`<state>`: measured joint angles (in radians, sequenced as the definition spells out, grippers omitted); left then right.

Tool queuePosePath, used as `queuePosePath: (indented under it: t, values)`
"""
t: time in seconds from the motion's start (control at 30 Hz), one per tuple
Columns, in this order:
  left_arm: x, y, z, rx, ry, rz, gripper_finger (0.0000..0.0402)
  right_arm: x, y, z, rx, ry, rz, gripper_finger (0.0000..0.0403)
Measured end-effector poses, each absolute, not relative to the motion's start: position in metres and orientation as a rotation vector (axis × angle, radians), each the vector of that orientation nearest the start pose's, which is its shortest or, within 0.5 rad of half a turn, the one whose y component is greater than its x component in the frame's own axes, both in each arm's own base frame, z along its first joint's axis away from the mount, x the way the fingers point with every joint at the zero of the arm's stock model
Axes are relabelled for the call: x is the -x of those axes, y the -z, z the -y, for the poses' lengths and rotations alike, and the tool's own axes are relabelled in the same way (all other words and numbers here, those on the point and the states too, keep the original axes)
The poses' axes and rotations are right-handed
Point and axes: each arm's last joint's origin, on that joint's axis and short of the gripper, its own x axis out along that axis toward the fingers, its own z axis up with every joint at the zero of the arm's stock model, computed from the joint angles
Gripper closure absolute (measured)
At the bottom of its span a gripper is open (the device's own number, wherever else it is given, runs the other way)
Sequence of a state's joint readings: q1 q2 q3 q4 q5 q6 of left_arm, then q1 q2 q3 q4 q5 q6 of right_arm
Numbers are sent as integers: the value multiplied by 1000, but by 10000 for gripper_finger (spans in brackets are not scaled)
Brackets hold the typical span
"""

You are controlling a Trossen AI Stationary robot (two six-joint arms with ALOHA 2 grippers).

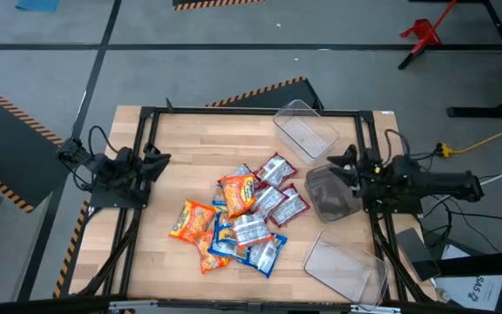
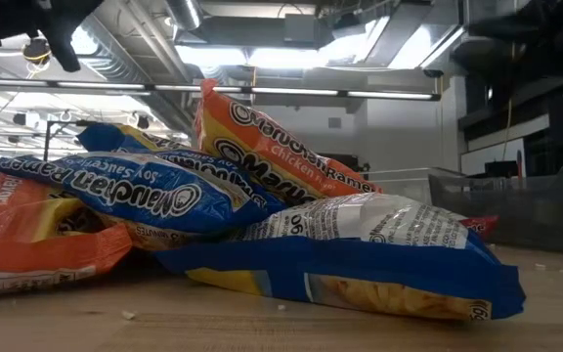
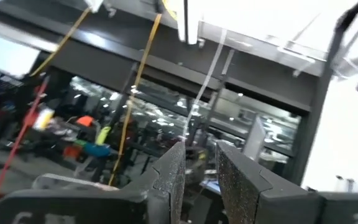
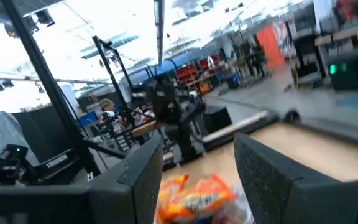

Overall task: Sort Maruchan noodles
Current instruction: Put the orange bag into the bottom transparent bin

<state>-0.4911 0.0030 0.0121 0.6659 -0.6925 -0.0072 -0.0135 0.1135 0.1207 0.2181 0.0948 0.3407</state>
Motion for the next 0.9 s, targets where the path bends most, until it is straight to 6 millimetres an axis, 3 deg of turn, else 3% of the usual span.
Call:
queuePosePath:
  t: [0.17,0.37,0.63,0.9]
  values:
    - [-70,-229,16,414,-218,568,317,-79,-262,7,-152,209,95,217]
    - [-75,-230,17,408,-291,516,317,-66,-292,12,-73,416,-217,216]
    - [-89,-261,27,347,-192,475,297,-81,-297,13,21,456,-410,216]
    - [-133,-306,51,110,-157,229,250,-105,-292,14,81,472,-501,216]
